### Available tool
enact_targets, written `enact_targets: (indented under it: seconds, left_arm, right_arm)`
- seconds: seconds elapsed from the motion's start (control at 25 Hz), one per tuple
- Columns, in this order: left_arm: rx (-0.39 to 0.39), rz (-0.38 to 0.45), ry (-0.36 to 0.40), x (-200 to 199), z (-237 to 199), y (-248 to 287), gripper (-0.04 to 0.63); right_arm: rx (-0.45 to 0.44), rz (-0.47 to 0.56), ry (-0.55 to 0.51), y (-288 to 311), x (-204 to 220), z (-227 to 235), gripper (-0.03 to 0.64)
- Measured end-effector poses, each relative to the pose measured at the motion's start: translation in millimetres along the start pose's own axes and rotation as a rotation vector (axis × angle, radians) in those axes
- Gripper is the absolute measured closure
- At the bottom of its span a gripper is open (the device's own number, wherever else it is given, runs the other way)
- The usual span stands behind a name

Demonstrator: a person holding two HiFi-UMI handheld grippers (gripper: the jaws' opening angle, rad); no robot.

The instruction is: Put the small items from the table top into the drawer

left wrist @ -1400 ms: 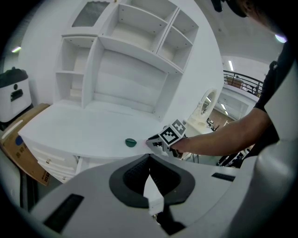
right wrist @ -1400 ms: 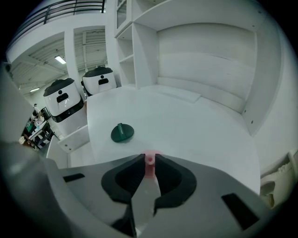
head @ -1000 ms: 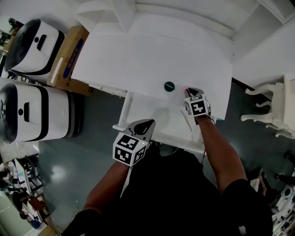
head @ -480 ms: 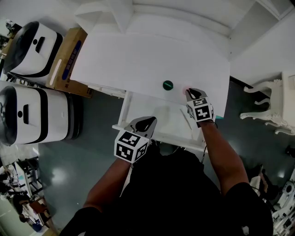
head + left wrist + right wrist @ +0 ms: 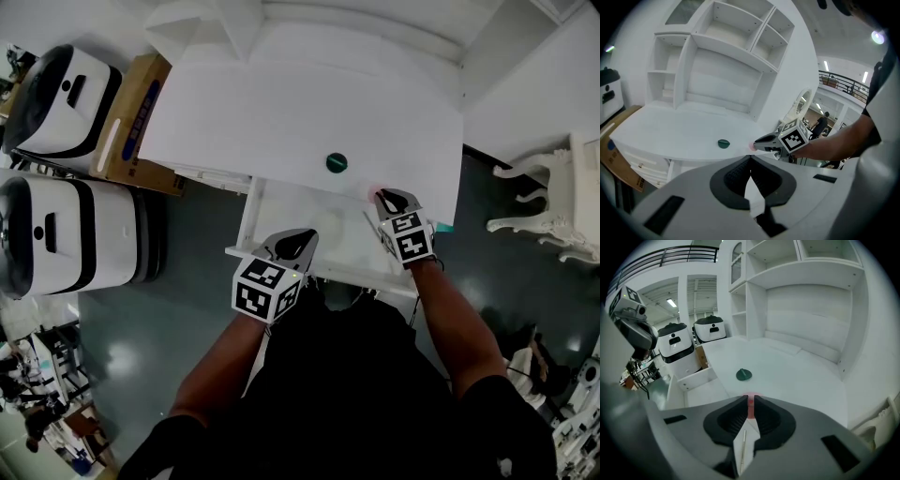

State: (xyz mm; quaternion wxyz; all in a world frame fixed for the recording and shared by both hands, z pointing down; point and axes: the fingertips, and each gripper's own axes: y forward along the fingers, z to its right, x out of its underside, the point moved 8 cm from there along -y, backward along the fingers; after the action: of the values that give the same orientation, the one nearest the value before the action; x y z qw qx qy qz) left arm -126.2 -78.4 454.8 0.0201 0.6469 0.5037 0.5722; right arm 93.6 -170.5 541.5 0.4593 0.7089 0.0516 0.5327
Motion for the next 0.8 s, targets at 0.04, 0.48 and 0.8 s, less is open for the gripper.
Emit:
enact_targets:
  seconds: [0.04,0.48,0.8]
  left_arm:
    - [-0.001,0.000,0.000,1,1,0,0.592]
    - [-0.005,-0.008,-0.003,8,5,1,0.592]
    - [-0.021,-0.031,-0.017,18,4,-6,0.592]
  right_arm:
    - [-0.008,-0.003,0.004,-2,3,-4,0.561]
    - [-0.088,-0.086,-0.026,2,50,-36,0.561]
    - [-0.134,-0.174,-0.085,35,77,-57,0.561]
